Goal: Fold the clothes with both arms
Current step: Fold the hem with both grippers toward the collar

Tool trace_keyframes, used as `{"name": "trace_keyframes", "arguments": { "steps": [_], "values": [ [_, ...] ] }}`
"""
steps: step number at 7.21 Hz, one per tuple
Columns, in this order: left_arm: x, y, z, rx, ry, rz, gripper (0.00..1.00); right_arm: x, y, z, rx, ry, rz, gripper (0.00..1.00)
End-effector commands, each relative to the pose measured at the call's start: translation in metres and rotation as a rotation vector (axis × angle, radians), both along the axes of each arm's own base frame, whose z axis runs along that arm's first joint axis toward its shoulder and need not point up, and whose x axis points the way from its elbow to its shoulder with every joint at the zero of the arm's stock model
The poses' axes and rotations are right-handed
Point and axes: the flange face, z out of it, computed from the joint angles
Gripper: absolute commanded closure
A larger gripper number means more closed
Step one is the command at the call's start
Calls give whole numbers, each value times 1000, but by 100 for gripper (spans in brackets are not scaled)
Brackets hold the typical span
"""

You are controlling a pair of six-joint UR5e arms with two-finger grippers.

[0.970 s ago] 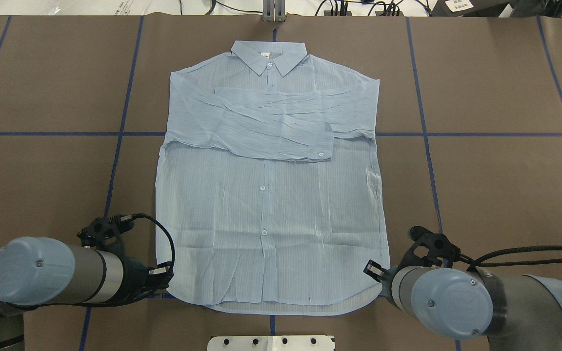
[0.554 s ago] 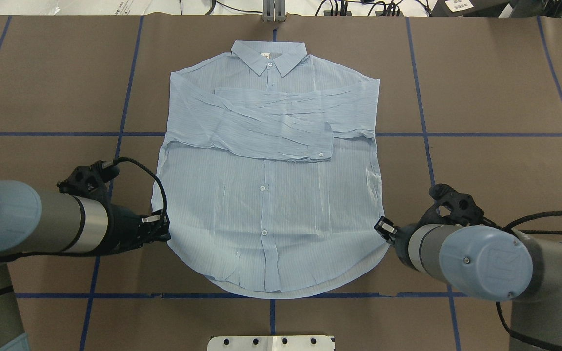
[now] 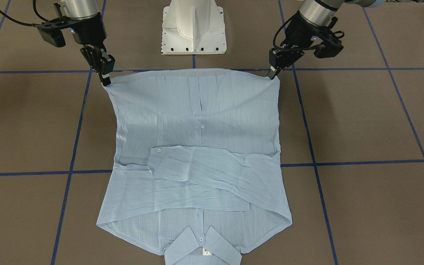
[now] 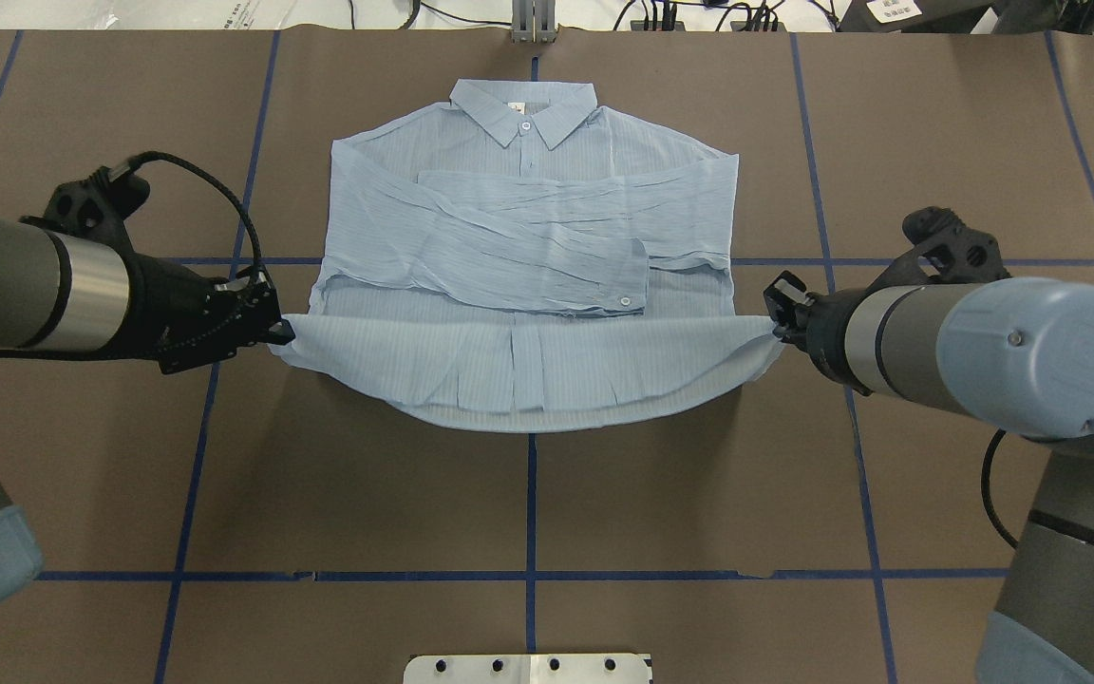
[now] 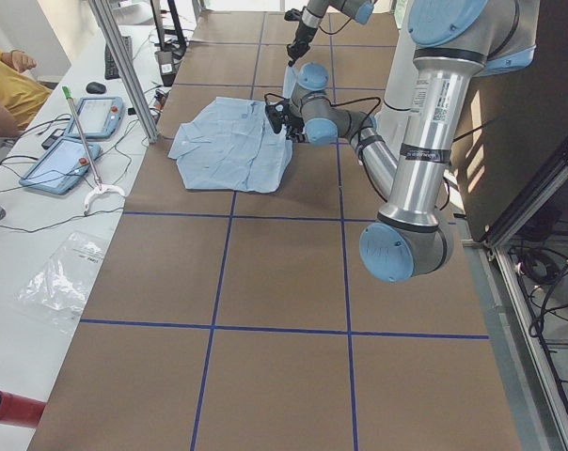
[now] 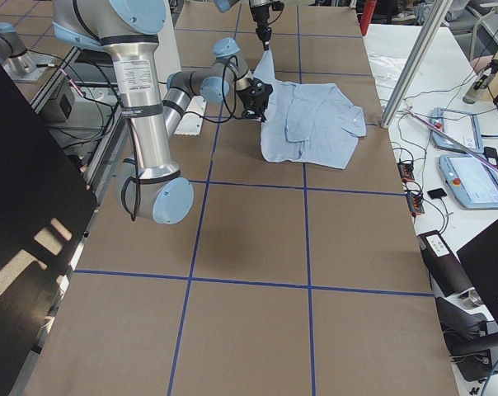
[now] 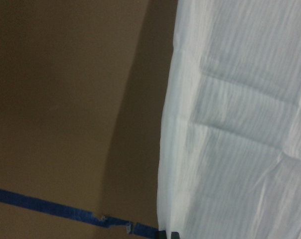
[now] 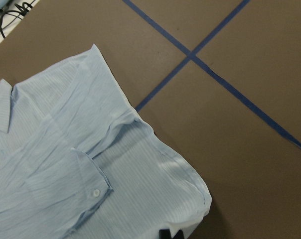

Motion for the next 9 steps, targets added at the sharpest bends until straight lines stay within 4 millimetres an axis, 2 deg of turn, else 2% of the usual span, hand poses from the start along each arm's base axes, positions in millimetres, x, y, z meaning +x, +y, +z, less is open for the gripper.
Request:
{"name": "trace_keyframes", "arguments": {
  "steps": [1,2,3,5,7,8,9],
  "values": [
    [3,-53,14,22,-56,-41,100,8,-28,4,35,43,4,100],
    [18,-83,12,12,-69,-59,100,-8,-59,-7,33,51,26,100],
    [25,-105,14,20,-83,-69,100,-23,-80,2,9,69,22,100],
    [33,-132,18,18,-107,-81,100,-32,-106,8,15,115,17,100],
    [59,-166,23,6,-113,-89,100,-52,-146,7,-11,146,39,100],
    [71,-194,42,6,-112,-105,100,-51,-169,27,-48,172,-2,100],
    [76,-222,65,14,-103,-125,100,-57,-199,27,-45,125,-1,100]
  ]
}}
